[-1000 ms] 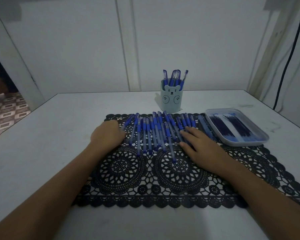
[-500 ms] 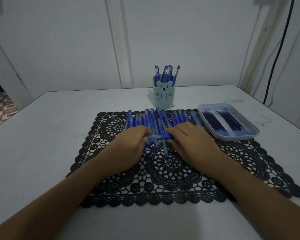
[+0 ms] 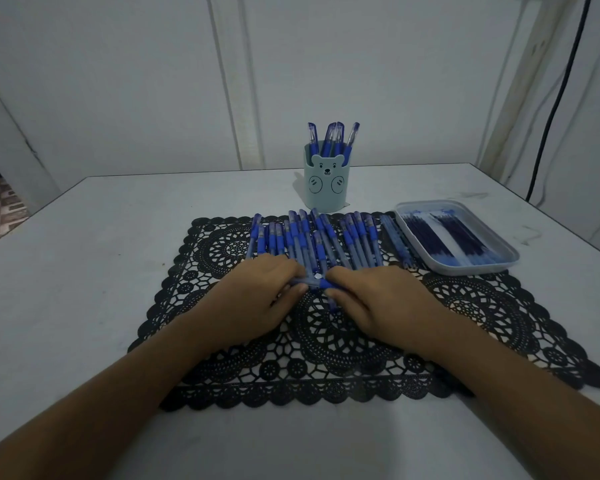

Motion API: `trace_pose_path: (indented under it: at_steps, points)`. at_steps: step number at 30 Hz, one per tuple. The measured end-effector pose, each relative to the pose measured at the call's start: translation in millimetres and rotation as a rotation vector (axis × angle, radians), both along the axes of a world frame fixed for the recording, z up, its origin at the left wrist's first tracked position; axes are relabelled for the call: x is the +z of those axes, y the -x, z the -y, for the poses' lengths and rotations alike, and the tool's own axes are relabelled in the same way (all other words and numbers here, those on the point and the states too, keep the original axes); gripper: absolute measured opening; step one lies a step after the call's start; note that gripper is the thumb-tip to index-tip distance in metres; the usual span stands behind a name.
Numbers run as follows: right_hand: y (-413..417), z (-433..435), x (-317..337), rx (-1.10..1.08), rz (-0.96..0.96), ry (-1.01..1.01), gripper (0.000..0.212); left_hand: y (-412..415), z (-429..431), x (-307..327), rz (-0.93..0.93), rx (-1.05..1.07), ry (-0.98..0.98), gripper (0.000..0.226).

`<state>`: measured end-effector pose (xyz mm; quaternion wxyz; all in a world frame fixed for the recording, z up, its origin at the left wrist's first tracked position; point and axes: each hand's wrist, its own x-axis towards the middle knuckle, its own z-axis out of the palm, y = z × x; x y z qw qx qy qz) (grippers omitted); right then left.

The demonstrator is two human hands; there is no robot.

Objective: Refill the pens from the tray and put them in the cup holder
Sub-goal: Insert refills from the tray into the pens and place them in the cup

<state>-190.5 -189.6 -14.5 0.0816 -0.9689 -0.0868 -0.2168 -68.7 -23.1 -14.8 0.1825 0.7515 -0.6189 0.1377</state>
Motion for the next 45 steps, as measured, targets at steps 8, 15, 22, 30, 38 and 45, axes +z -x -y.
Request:
trace_pose_path:
  at_steps: [8,15,22,30,38,45]
  points:
    - [2,4,9,-0.132,0.047,-0.058,0.039,-3,0,-4,0.015,0.029,0.029,0.031]
    - [9,13,19,-0.28,-0.066,-0.313,0.016,-12,-1,-6,-0.103,0.321,0.168,0.026]
    - [8,3,9,-0.209,-0.228,-0.112,0.032,-13,1,-11,-0.113,0.321,0.164,0.022]
    - [4,7,16,-0.333,-0.007,-0.55,0.039,-5,1,-9,0.05,0.104,0.199,0.031]
    - [5,11,17,-0.174,-0.074,-0.691,0.029,-7,-2,-5,-0.052,-0.001,0.12,0.033]
    - [7,10,17,-0.125,-0.098,-0.678,0.008,-9,-2,-6,-0.112,-0.006,0.103,0.036]
